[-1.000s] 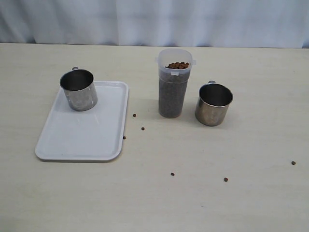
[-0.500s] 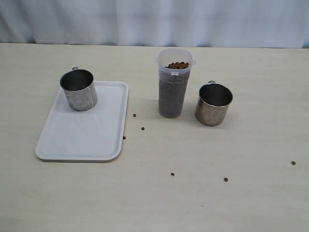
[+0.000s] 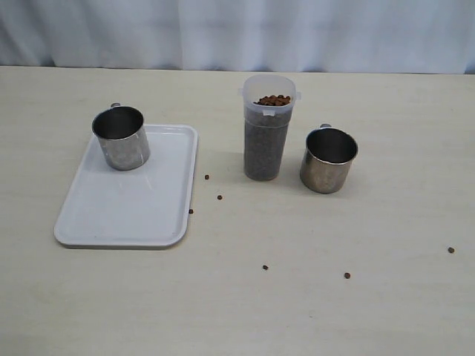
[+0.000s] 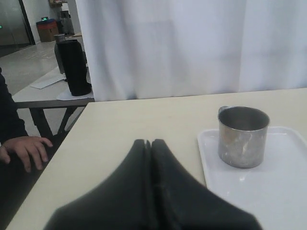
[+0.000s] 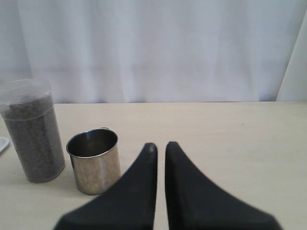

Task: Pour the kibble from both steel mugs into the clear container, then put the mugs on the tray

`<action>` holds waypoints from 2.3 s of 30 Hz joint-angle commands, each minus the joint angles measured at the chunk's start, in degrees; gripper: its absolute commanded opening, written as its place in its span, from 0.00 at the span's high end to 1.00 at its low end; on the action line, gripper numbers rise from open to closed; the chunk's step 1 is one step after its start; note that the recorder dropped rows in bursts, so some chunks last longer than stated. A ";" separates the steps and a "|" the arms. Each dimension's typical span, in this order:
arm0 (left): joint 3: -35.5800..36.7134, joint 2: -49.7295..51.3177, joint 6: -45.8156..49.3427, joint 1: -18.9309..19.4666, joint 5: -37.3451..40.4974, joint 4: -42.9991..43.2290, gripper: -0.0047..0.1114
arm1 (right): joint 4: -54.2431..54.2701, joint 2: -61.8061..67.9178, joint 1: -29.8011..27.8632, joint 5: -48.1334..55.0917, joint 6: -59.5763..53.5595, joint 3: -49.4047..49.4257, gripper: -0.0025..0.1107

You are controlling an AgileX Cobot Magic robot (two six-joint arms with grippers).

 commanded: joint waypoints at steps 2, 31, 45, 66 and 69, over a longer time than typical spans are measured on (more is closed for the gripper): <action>0.20 -0.14 -0.08 0.05 -0.62 -2.43 0.96 | 0.03 -0.16 0.16 -0.48 -0.14 0.15 0.94; 0.20 -0.14 -0.08 0.05 -0.62 -1.92 0.96 | 0.03 -0.16 0.13 -2.38 -0.14 0.15 0.94; 0.20 -0.14 -0.08 -2.68 -0.73 -1.91 0.96 | 12.39 4.56 0.26 -19.08 3.12 0.15 0.94; 0.20 -0.14 -0.08 -2.68 -0.73 -1.91 0.96 | -1.01 94.99 13.26 -51.09 -8.63 -19.64 0.01; 0.20 -0.14 -0.08 -2.68 -0.73 -1.91 0.96 | 0.21 100.49 13.26 -51.09 -5.01 -24.24 0.01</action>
